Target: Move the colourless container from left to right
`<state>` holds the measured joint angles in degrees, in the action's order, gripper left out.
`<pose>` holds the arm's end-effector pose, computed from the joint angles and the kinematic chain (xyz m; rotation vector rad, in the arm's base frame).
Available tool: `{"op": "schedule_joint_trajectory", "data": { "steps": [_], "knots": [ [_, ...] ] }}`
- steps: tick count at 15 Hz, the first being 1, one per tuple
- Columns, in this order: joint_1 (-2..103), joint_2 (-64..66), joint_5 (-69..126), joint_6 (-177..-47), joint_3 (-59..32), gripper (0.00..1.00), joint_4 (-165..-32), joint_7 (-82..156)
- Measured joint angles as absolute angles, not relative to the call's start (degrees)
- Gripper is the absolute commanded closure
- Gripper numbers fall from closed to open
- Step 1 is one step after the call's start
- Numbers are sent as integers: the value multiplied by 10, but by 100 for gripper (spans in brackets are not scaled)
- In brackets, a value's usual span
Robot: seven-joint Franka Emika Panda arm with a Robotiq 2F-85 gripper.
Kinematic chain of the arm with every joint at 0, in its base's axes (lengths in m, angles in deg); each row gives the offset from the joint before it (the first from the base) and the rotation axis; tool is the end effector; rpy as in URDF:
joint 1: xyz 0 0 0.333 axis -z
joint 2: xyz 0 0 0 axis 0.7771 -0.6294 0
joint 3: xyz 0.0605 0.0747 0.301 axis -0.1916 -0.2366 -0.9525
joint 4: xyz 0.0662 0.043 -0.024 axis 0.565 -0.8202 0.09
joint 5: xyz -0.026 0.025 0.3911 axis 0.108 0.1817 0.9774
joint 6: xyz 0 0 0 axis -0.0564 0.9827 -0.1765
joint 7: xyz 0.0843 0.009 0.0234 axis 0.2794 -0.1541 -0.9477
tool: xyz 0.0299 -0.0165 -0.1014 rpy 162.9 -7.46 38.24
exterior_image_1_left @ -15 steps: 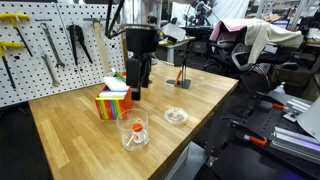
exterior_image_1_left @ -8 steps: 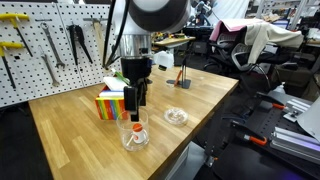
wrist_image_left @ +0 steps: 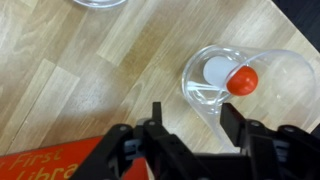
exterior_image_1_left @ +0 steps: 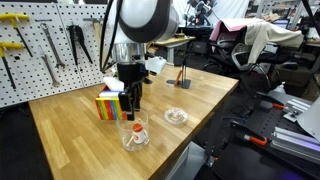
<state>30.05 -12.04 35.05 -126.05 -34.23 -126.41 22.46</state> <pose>0.4560 0.3561 0.1767 -2.7656 -1.0812 0.0822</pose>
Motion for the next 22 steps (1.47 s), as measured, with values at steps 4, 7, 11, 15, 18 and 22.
{"op": "schedule_joint_trajectory", "data": {
  "steps": [4,7,11,15,18,22],
  "knots": [
    [303,-127,351,-1260,-343,96,-1262,226],
    [303,-128,351,-1258,-343,100,-1263,228],
    [308,-126,355,-1258,-351,99,-1265,229],
    [323,-100,364,-1259,-358,99,-1284,235],
    [343,-46,364,-1265,-348,99,-1324,256],
    [380,40,378,-1289,-317,99,-1387,293]
  ]
}}
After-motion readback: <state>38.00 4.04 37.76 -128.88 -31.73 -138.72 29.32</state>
